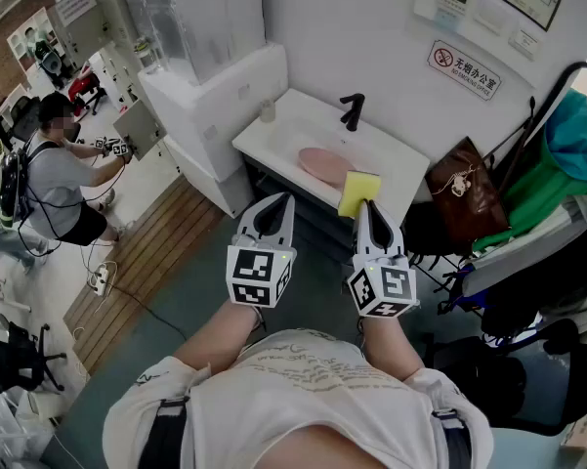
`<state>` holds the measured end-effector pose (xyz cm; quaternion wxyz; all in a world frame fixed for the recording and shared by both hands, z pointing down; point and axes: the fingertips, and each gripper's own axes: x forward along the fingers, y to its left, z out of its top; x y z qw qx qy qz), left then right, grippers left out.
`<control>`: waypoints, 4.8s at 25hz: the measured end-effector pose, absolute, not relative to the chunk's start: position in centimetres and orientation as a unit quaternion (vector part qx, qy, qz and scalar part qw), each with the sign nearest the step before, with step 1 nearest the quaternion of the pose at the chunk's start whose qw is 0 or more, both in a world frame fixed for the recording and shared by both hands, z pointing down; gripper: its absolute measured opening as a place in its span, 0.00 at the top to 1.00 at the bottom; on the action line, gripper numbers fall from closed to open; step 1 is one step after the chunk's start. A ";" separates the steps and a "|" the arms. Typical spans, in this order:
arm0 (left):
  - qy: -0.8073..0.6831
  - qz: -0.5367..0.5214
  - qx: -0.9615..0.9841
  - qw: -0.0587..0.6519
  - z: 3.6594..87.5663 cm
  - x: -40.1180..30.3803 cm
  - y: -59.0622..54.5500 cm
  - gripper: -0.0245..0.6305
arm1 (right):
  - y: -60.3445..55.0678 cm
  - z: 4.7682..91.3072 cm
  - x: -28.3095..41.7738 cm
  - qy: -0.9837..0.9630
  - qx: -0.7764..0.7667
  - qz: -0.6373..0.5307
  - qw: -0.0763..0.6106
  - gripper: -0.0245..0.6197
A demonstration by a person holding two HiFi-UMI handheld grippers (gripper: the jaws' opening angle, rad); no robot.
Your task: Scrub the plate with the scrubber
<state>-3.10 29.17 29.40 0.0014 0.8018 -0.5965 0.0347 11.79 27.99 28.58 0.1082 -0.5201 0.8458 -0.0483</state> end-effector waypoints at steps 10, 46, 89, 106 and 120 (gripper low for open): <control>-0.601 0.033 0.798 0.012 30.0 -3.9 29.3 0.93 | 28.2 29.0 11.0 0.848 -0.515 -0.056 0.110 0.90; -0.618 0.035 0.785 0.035 32.8 -0.2 24.0 0.93 | 22.8 31.3 15.4 0.860 -0.498 -0.053 0.097 0.90; -0.495 0.079 0.856 0.130 37.8 -9.4 -8.2 0.93 | -5.4 34.1 5.2 0.795 -0.601 -0.078 0.019 0.90; -0.447 0.170 0.845 0.240 47.5 -7.9 -12.9 0.93 | -7.7 41.3 9.4 0.776 -0.616 -0.123 -0.054 0.90; -0.352 0.281 0.799 0.400 57.3 -7.0 -15.4 0.93 | -10.5 46.4 11.9 0.777 -0.597 -0.185 -0.078 0.90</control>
